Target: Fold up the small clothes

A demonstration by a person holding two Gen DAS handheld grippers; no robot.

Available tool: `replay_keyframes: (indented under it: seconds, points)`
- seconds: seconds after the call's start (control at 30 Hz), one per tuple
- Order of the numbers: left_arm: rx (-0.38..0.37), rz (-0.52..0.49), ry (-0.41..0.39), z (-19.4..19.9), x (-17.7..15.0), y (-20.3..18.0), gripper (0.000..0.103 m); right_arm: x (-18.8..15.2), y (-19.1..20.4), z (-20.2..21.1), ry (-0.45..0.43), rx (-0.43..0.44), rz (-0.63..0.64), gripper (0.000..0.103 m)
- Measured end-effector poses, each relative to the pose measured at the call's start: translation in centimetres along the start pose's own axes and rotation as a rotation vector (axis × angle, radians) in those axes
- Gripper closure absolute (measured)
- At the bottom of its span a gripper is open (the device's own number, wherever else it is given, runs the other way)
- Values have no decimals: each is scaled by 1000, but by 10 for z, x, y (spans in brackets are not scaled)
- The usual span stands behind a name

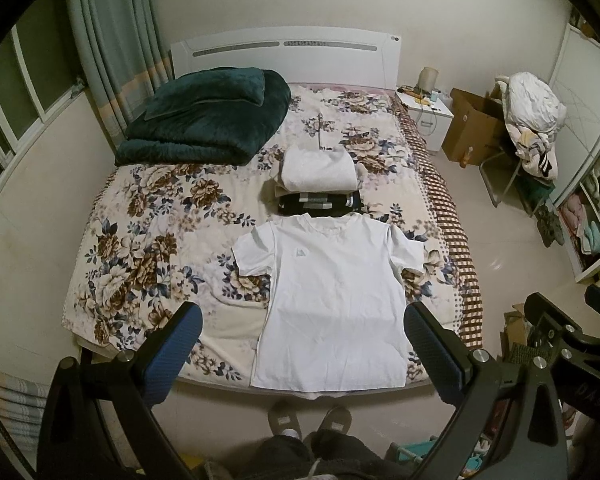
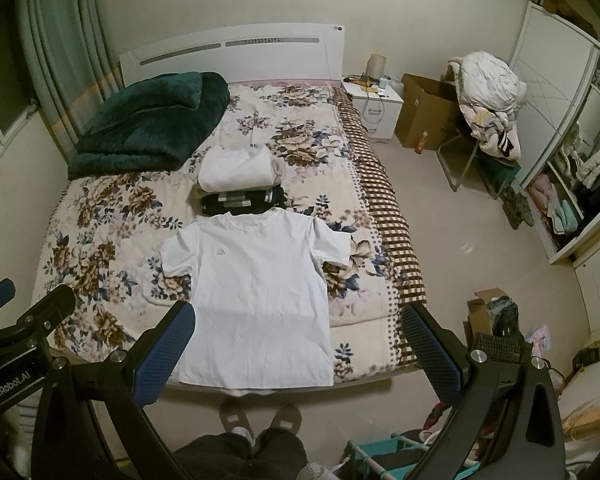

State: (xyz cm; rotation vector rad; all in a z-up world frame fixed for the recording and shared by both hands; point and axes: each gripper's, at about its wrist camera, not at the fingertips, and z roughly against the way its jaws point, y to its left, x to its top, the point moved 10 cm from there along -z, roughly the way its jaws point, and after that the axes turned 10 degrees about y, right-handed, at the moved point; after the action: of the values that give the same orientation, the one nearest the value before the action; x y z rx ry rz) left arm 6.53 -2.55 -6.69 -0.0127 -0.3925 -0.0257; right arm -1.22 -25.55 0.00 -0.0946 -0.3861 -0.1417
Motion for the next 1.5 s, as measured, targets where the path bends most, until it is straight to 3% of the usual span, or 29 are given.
replay_keyframes:
  seconds: [1.5]
  points:
    - [-12, -3, -11, 5, 12, -15, 0, 9, -2, 9, -4, 2, -7, 0]
